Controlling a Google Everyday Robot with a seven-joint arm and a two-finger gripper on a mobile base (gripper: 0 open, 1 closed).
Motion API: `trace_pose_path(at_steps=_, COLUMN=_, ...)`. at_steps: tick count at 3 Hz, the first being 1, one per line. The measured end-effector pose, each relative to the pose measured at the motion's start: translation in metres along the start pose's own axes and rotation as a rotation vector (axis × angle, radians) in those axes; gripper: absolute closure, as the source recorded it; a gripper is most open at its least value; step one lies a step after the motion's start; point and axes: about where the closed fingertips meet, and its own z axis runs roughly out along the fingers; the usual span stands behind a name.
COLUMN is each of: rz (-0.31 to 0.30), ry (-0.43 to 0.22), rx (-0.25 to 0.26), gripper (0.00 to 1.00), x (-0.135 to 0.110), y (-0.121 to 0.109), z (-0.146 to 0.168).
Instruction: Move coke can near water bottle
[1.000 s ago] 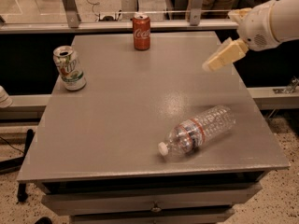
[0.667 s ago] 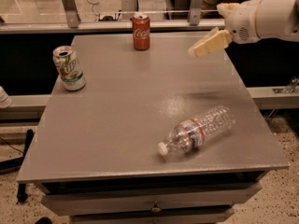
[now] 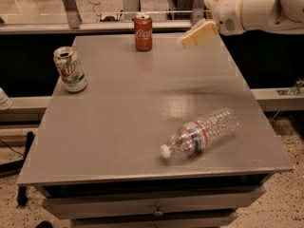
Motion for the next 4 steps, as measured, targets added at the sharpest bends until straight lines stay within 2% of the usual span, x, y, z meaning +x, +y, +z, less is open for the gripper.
trace_pose_path(at_steps=1, rz=0.021, ry=0.002, rx=-0.038, gripper=0.0, x=0.003, y=0.002, z=0.015)
trace_pose_path(at_steps=3, rz=0.081, ry=-0.065, rx=-0.101, gripper=0.0, x=0.01, y=0.009, z=0.083)
trace_pose_path(at_steps=4, rz=0.093, ry=-0.09, rx=-0.108, gripper=0.0, x=0.012, y=0.013, z=0.116)
